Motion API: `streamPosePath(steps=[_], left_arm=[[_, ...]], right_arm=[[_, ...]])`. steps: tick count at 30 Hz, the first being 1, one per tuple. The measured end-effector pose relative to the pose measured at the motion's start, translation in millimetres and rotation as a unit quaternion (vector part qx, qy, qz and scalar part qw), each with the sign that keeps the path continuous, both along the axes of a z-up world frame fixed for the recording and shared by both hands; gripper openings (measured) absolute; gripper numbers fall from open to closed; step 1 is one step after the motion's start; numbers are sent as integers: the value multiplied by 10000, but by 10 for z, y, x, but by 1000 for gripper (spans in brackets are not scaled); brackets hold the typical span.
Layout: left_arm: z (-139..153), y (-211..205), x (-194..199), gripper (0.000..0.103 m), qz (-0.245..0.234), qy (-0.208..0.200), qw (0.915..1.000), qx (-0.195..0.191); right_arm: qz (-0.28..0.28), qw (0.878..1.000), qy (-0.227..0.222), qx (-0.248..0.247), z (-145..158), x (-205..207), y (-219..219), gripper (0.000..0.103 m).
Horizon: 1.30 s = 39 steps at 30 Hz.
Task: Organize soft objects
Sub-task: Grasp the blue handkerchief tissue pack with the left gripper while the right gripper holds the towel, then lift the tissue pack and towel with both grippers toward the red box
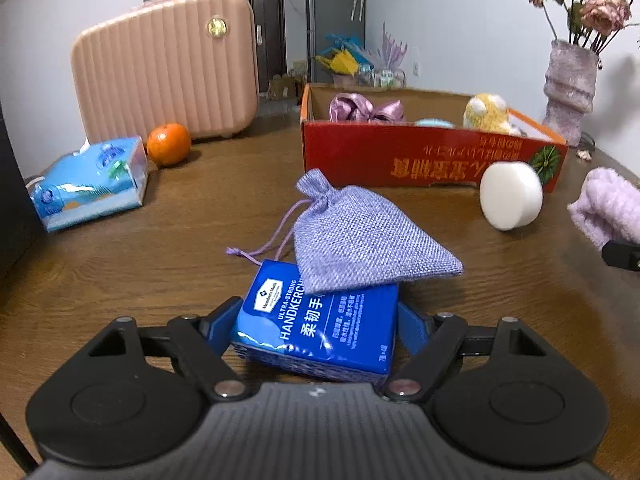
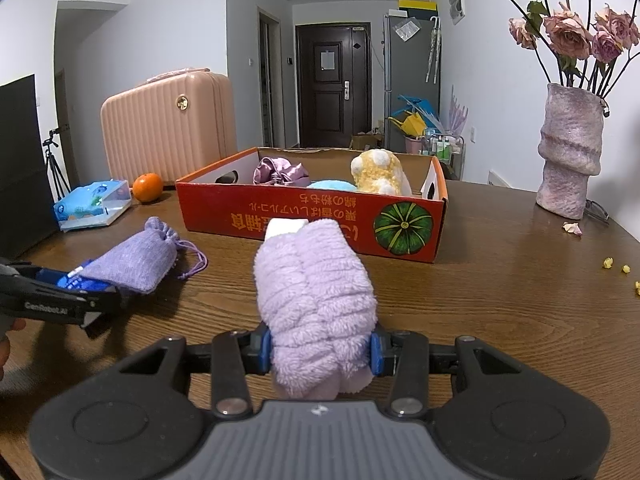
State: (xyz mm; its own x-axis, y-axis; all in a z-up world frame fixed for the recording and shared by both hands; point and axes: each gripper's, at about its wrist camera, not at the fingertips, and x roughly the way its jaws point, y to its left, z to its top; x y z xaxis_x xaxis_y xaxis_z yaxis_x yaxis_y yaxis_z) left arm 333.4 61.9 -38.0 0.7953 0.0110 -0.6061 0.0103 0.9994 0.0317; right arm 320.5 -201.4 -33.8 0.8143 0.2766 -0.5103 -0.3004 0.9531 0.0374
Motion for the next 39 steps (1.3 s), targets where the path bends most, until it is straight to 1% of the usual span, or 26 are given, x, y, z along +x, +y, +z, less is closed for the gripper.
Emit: streamPosePath(steps=[7, 14, 21, 27, 34, 39], left_arm=[[100, -19, -127, 80, 57, -292, 9995, 66], [232, -39, -319, 80, 109, -722, 9973, 92], [310, -151, -464, 80, -36, -996, 9949, 134], [351, -288, -542, 80, -147, -1154, 9932, 48], [377, -515, -607, 80, -304, -1304, 9910, 39], [379, -620, -605, 80, -309, -1320, 9908, 21]], right_arm=[[3, 10000, -2, 16, 7, -4, -2, 42], [10, 10000, 0, 14, 6, -7, -1, 42], [5, 10000, -4, 3, 5, -6, 6, 42], [19, 10000, -32, 10, 8, -11, 6, 42], [53, 9999, -133, 58, 45, -49, -15, 42], [86, 9997, -216, 111, 82, -82, -31, 42]])
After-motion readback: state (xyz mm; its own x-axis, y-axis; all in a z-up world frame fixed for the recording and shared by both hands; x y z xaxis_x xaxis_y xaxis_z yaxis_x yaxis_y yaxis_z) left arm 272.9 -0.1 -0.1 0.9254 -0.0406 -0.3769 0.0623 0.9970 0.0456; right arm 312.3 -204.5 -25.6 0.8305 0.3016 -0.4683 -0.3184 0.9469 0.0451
